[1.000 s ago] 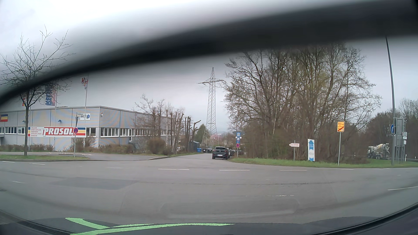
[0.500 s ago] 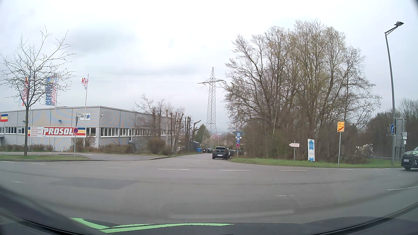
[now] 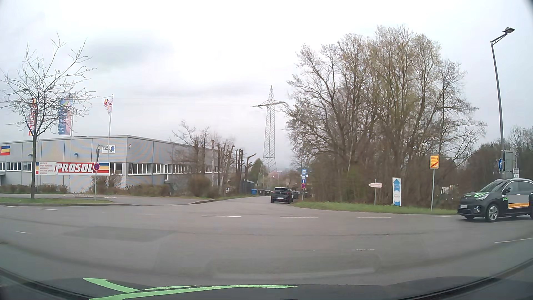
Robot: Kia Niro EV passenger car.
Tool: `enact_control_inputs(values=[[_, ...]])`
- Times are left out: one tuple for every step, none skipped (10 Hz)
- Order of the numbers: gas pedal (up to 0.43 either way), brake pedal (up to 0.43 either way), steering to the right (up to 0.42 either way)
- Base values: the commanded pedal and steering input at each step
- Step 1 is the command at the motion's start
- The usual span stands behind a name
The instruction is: Follow the waypoints while adhering to traffic rules and regulations
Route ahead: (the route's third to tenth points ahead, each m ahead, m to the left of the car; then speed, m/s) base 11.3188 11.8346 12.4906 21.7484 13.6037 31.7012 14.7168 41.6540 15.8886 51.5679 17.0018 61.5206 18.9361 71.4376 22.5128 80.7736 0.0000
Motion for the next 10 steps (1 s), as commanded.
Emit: enact_control_inputs(values=[[0.000, 0.305, -0.008], [0.000, 0.305, -0.008], [0.000, 0.305, -0.008], [0.000, 0.305, -0.008], [0.000, 0.305, -0.008], [0.000, 0.305, -0.008], [0.000, 0.305, -0.008], [0.000, 0.305, -0.008], [0.000, 0.305, -0.008], [0.000, 0.305, -0.008]])
